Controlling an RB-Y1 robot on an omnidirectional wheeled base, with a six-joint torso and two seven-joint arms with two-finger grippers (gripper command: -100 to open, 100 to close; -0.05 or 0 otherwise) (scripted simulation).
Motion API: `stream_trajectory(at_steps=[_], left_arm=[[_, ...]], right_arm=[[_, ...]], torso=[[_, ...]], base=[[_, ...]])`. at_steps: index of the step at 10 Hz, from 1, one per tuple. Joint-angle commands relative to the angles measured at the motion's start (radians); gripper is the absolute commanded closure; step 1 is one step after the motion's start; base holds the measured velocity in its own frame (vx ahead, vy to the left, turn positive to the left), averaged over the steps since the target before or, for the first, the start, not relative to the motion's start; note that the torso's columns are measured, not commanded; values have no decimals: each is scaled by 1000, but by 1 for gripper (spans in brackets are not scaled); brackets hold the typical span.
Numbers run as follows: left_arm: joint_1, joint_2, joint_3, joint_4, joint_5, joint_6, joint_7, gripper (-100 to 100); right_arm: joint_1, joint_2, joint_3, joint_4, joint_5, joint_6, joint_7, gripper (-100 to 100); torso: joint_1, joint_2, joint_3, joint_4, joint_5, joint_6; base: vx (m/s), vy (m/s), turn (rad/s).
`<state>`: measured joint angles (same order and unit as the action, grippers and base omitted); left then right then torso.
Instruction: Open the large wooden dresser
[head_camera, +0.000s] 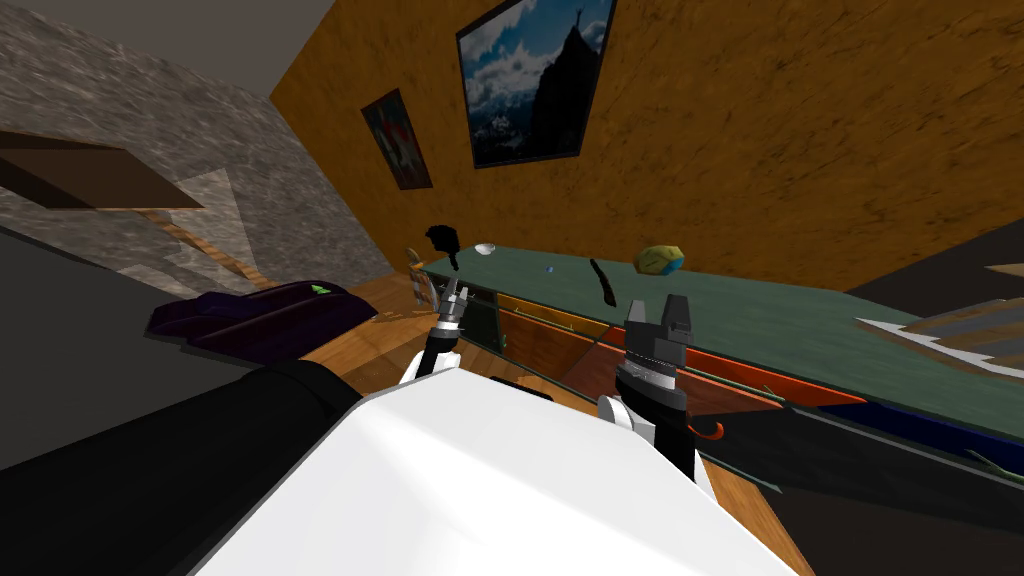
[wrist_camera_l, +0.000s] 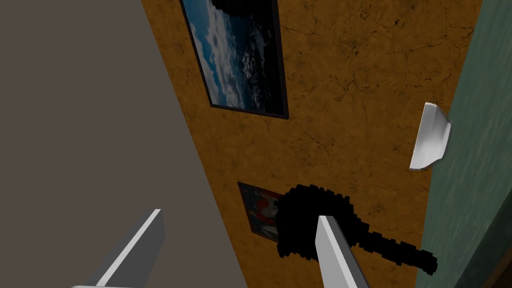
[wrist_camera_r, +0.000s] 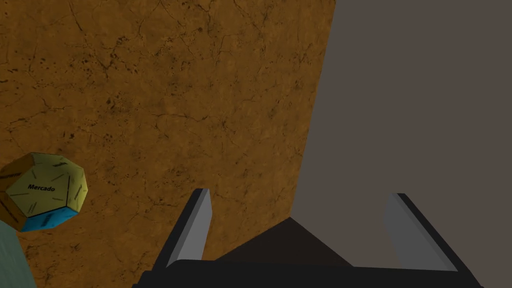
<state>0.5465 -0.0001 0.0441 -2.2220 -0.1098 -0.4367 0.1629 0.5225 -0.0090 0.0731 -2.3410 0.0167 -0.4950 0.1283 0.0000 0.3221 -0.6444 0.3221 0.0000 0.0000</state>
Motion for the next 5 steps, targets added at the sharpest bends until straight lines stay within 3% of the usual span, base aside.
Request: stream_trajectory(at_steps=[1,4,5], left_arm=[[0,0,0,0,0,0,0,0],[0,0,0,0,0,0,0,0],[0,0,0,0,0,0,0,0]], right_arm=[[0,0,0,0,0,0,0,0],[0,0,0,0,0,0,0,0],[-5,-32,-2,6,11,3,10,-100]], torso=[[0,74,-147,74,0,0],[0,296,-590,295,0,0],[0,369,-738,369,0,0]], base=[[0,0,0],[0,0,0],[3,13,-6]])
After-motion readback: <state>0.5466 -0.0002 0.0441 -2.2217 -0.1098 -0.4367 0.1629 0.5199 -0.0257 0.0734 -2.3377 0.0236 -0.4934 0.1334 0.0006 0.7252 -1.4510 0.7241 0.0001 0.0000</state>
